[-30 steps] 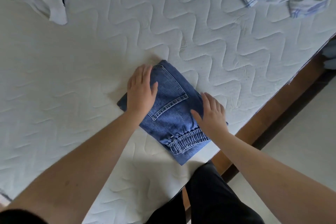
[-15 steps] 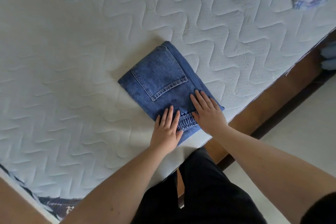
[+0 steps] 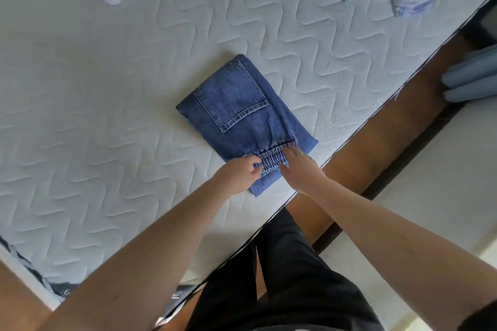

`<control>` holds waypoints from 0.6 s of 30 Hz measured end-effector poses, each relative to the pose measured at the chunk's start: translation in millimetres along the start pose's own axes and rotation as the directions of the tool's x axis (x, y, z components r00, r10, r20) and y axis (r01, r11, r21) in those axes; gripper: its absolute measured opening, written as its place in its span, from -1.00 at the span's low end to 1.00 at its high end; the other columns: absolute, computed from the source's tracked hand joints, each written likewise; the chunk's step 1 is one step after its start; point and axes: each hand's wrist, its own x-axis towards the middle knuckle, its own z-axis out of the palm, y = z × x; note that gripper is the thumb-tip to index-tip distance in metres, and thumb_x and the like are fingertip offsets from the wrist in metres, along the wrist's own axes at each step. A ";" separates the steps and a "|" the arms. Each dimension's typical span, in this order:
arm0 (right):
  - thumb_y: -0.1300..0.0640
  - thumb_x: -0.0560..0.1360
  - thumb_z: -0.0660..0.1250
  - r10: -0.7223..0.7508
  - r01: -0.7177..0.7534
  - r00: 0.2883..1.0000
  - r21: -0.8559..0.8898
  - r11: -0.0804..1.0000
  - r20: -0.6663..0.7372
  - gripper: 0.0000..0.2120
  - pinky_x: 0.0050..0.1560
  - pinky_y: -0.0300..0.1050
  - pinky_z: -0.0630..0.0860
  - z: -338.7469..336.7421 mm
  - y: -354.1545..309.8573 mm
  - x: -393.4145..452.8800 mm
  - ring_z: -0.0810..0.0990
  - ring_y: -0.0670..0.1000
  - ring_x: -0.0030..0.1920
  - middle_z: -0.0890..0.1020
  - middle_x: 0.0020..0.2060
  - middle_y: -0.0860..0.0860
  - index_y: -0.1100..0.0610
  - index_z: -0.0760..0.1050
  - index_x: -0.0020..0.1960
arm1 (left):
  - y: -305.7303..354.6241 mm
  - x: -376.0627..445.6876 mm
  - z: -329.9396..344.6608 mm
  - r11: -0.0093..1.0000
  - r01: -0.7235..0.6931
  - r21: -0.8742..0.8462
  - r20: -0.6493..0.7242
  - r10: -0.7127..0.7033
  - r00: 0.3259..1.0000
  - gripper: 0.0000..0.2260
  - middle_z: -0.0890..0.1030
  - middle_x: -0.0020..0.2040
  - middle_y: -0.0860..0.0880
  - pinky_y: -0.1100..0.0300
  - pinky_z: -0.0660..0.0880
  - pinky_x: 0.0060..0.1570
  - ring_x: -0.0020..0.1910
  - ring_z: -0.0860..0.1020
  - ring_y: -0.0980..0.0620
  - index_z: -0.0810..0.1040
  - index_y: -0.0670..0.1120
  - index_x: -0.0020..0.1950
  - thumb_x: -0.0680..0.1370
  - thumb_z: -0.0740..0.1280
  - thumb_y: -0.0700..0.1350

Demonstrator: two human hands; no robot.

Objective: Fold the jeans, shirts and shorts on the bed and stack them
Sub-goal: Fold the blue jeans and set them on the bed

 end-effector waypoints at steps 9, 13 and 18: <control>-0.14 0.65 0.01 0.126 -0.108 0.951 0.078 0.991 -0.283 -0.54 0.18 0.02 0.45 -21.7 -41.9 -123.3 0.49 0.09 0.29 0.49 0.35 0.02 0.03 0.31 0.46 | -2.0 -137.2 -53.2 0.971 -0.201 0.130 -0.400 0.237 0.885 -0.64 0.57 0.24 -0.06 0.00 0.46 0.16 0.18 0.53 -0.09 0.48 -0.06 0.39 0.60 0.30 -0.03; -0.09 0.64 0.06 0.087 -0.076 0.926 0.045 0.996 -0.366 -0.57 0.15 -0.02 0.44 -24.9 -70.4 -187.8 0.51 0.10 0.23 0.54 0.28 0.00 0.04 0.36 0.43 | -11.3 -218.2 -54.0 0.899 -0.158 0.409 -0.439 0.345 0.829 -0.64 0.59 0.18 -0.09 -0.03 0.47 0.13 0.15 0.56 -0.14 0.54 -0.10 0.33 0.55 0.36 -0.04; -0.12 0.62 -0.03 -0.034 -0.031 0.911 -0.151 0.988 -0.412 -0.58 0.15 -0.11 0.37 -24.9 -102.7 -261.6 0.49 0.00 0.21 0.51 0.25 -0.11 -0.04 0.37 0.38 | 0.1 -289.5 -46.8 0.843 -0.180 0.507 -0.437 0.431 0.790 -0.61 0.62 0.13 -0.08 -0.03 0.55 0.06 0.08 0.61 -0.14 0.60 -0.10 0.26 0.45 0.50 -0.07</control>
